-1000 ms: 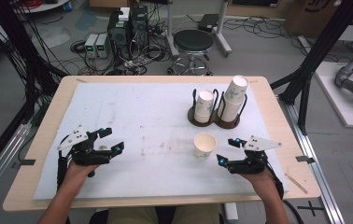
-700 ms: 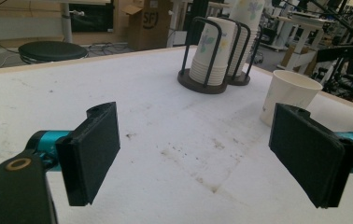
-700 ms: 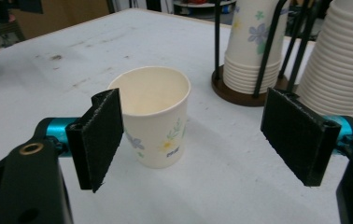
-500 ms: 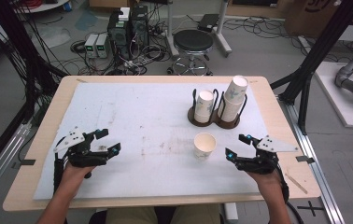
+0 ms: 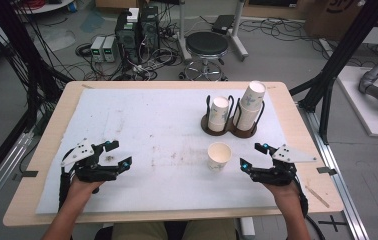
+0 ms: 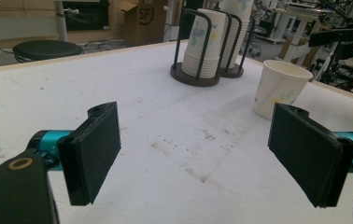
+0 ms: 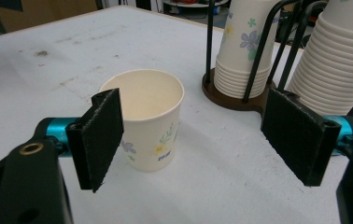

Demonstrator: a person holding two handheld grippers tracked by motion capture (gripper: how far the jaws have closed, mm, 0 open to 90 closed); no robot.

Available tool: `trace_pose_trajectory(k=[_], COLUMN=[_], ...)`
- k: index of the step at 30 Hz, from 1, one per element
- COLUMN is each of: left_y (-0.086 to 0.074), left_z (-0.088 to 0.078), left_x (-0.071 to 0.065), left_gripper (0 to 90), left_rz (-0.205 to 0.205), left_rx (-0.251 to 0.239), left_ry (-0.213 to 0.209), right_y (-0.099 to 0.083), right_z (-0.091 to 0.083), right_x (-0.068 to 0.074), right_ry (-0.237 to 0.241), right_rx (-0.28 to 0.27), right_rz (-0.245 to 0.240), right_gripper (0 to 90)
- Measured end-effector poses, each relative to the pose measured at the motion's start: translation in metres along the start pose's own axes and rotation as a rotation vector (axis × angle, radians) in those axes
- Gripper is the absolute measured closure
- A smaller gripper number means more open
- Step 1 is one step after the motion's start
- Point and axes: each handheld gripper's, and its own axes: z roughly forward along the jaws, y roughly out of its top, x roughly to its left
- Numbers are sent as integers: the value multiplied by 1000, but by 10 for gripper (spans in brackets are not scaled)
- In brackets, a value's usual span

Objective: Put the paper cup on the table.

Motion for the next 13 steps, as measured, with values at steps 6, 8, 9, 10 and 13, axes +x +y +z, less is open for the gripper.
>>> trace_pose_trajectory(k=[6,8,9,10,13], left_y=[0,0,0,-1,-1], left_z=[0,0,0,0,0], left_x=[2,3,3,4,4], left_gripper=[170,170,170,170,170], left_rz=[-7,-9,-13,-15,-14], left_rx=[-10,-9,-9,-8,-7], left_ry=[13,15,20,22,24], right_y=[-1,-2,-2,-2,-2], right_z=[0,0,0,1,1], right_x=[-1,-2,-2,-3,-4], right_ry=[-5,-8,-9,-9,-8], right_rx=[3,4,6,5,4], right_rz=[5,-5,-1,1,0], right_gripper=[218,217,217,216,215])
